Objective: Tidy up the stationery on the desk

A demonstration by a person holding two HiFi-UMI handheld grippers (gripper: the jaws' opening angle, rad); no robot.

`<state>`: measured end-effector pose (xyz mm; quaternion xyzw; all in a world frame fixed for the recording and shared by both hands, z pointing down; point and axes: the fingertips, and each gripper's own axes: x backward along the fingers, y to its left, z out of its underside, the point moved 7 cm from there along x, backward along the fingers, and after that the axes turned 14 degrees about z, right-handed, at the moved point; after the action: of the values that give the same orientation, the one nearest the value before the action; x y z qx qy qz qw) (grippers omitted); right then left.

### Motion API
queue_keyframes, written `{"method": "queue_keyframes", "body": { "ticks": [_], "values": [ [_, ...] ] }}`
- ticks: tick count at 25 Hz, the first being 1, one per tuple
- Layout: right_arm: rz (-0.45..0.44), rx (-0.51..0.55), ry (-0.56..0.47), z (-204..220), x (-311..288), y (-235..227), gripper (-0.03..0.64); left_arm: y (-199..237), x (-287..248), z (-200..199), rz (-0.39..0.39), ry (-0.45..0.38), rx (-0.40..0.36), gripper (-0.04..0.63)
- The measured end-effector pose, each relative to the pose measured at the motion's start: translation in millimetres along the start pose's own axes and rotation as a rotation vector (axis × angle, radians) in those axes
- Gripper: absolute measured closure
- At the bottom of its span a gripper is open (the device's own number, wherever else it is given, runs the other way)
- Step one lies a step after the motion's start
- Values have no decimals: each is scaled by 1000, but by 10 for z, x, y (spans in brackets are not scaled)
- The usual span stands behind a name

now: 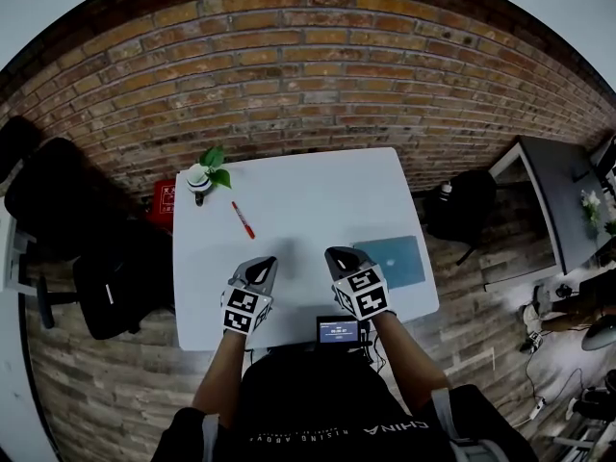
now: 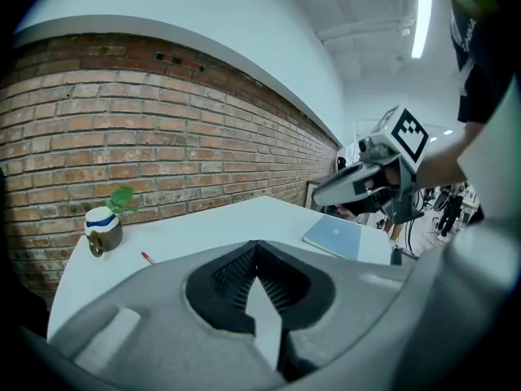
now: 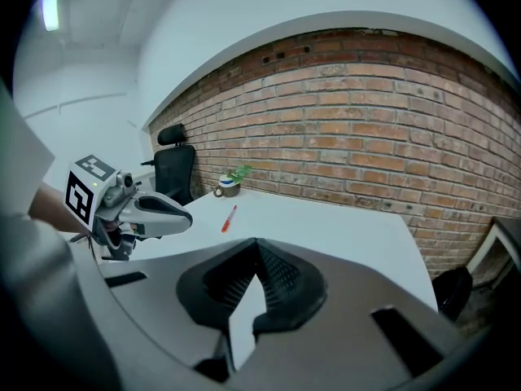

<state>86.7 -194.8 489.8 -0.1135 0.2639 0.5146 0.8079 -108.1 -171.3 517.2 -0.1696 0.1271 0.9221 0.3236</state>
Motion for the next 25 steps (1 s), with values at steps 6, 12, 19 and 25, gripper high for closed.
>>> {"method": "queue_keyframes", "body": {
  "ticks": [6,12,19,25],
  "values": [
    [7,-8,2,61,57,-30,607,-60,-19,7,16,6,-4,588],
    [29,-23,10,107,120,-77,607,-116,-87,-40,101,-18,5,588],
    [98,-107,54,367,256,-322,607,-265,-484,-251,267,-7,-46,588],
    [223,-253,116,738,410,-680,607,-387,-972,-393,372,29,-59,586]
  ]
}}
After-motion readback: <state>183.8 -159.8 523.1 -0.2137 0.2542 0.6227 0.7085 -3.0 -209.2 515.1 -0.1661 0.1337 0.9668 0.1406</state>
